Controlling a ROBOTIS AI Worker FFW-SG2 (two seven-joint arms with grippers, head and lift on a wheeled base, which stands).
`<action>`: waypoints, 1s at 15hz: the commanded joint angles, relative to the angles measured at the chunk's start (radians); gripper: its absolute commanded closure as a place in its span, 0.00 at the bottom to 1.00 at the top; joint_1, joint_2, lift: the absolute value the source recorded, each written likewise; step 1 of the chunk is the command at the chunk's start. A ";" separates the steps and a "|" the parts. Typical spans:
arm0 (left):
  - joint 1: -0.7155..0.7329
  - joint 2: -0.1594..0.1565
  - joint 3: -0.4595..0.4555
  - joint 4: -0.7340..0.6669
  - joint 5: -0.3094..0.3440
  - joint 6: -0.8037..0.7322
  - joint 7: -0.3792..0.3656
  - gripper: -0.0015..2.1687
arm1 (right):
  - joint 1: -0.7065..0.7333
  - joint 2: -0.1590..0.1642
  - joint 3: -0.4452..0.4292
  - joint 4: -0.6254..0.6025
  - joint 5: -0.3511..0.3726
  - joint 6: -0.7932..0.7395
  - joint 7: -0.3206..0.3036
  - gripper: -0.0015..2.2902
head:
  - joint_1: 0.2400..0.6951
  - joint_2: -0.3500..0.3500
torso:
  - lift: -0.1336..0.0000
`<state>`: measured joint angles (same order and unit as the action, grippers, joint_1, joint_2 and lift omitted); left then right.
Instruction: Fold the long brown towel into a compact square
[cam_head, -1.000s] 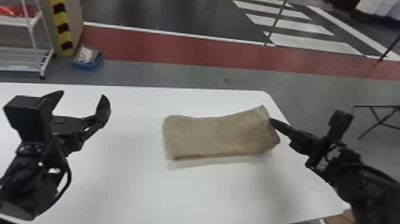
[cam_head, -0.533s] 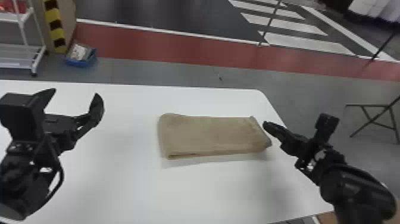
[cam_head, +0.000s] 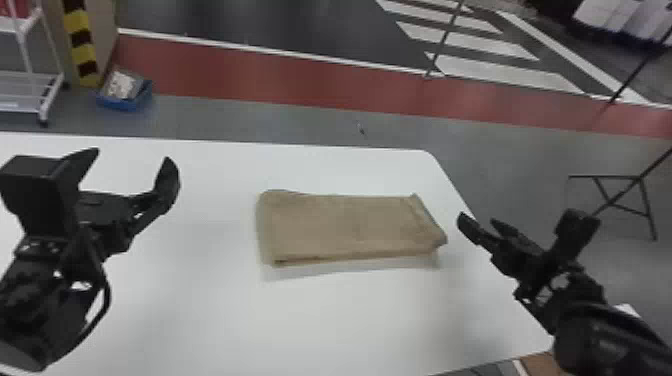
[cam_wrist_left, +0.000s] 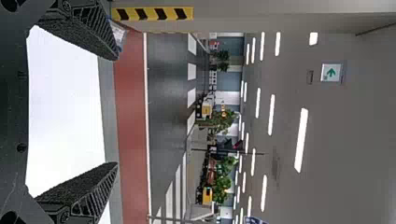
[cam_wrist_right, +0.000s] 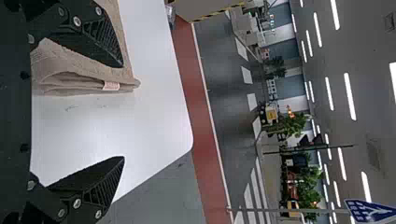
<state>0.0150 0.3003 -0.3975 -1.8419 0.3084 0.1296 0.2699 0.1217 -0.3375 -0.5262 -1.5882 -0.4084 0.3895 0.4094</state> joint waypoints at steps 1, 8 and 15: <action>-0.013 -0.029 -0.038 0.012 0.023 0.045 -0.001 0.04 | 0.073 0.018 -0.020 -0.023 -0.003 -0.123 0.005 0.03 | 1.00 0.00 | 0.07; -0.049 -0.144 -0.170 0.170 0.163 0.060 -0.021 0.10 | 0.297 0.138 -0.066 -0.167 0.074 -0.491 0.009 0.04 | 1.00 0.00 | 0.07; -0.078 -0.190 -0.230 0.265 0.202 0.115 -0.038 0.09 | 0.366 0.181 -0.071 -0.165 0.077 -0.605 0.019 0.04 | 1.00 0.00 | 0.07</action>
<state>-0.0602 0.1154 -0.6213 -1.5820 0.5116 0.2429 0.2317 0.4785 -0.1634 -0.5976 -1.7534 -0.3328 -0.2004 0.4279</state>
